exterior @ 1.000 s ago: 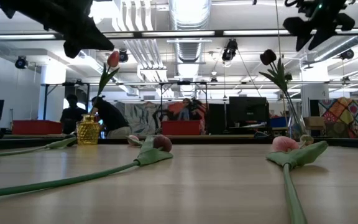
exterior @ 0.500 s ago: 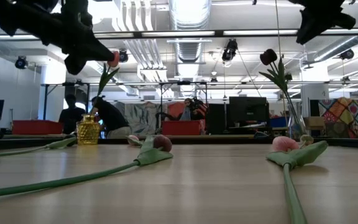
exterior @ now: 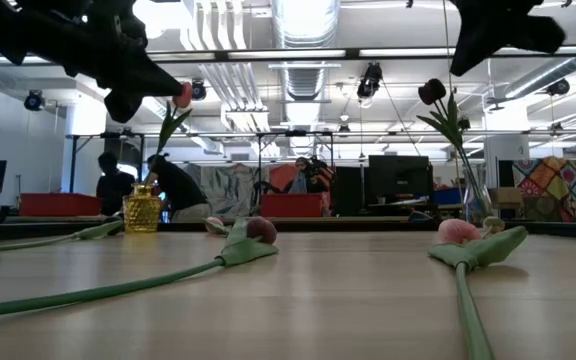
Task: Sort flowers into vase by color
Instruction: Put the pink tulip into the yellow vase
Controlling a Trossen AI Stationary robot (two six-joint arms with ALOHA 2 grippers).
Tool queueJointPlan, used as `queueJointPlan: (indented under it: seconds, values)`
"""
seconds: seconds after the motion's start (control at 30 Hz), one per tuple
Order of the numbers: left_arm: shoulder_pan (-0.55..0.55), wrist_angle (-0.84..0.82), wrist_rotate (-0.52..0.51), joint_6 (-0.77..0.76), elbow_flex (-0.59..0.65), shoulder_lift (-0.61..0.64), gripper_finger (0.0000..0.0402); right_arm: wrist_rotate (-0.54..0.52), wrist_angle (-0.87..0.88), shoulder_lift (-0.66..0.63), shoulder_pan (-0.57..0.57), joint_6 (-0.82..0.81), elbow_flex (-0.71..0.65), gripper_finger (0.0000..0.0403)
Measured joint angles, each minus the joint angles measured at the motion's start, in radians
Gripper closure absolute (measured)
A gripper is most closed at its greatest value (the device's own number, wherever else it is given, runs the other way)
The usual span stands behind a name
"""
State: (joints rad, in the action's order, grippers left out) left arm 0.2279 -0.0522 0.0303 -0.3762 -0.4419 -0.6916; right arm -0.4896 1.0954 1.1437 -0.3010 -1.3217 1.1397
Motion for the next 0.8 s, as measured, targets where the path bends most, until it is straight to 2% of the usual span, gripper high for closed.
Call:
queueJointPlan:
  seconds: [0.17,0.27,0.6,0.7,0.8]
  values:
    - [0.000,-0.019,0.040,-0.003,0.000,0.000,0.0402,0.002,-0.030,0.157,-0.143,-0.340,0.024,0.0375]
    - [0.000,-0.028,0.068,-0.003,0.000,0.001,0.0402,0.044,-0.034,0.236,-0.179,-0.464,0.077,0.0353]
    - [0.001,-0.069,0.112,-0.003,0.000,0.003,0.0402,0.321,-0.038,0.500,-0.177,-0.619,0.237,0.0243]
    - [0.001,-0.089,0.113,-0.003,0.000,0.004,0.0402,0.409,-0.053,0.549,-0.176,-0.702,0.250,0.0223]
    - [0.002,-0.098,0.113,-0.003,0.000,0.003,0.0402,0.430,-0.124,0.588,-0.177,-0.762,0.246,0.0213]
